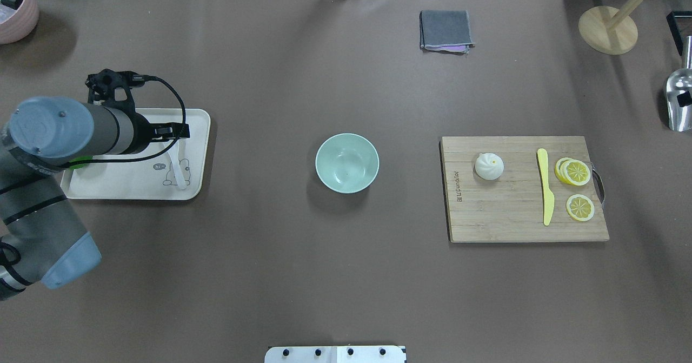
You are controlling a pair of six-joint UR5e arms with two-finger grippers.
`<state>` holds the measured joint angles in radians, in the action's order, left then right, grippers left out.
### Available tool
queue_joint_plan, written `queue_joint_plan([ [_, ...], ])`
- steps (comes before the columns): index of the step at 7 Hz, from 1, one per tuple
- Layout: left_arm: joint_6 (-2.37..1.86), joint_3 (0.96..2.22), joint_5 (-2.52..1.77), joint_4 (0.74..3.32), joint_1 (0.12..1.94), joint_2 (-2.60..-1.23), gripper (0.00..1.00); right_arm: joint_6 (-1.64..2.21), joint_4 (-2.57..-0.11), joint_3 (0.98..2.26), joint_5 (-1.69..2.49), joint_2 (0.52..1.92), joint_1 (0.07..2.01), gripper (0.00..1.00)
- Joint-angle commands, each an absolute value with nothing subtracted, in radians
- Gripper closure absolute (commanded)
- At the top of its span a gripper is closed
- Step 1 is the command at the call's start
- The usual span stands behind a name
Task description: Put spoon and bun in bowl
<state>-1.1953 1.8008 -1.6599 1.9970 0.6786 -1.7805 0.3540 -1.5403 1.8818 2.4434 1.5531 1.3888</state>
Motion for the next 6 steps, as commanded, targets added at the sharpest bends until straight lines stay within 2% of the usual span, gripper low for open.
queue_joint_plan([
  [1,-1.225,1.781,-1.641,1.993,0.629,-1.778,0.02,0.421,-1.532,1.882,2.442,1.511,1.341,0.00],
  [2,-1.226,1.769,-1.635,1.997,0.627,-1.778,0.17,0.434,-1.532,1.882,2.442,1.502,1.332,0.00],
  [3,-1.226,1.752,-1.635,1.997,0.627,-1.781,0.36,0.434,-1.532,1.881,2.442,1.494,1.322,0.00],
  [6,-1.221,1.729,-1.637,2.000,0.626,-1.790,0.37,0.465,-1.532,1.881,2.442,1.479,1.309,0.00],
])
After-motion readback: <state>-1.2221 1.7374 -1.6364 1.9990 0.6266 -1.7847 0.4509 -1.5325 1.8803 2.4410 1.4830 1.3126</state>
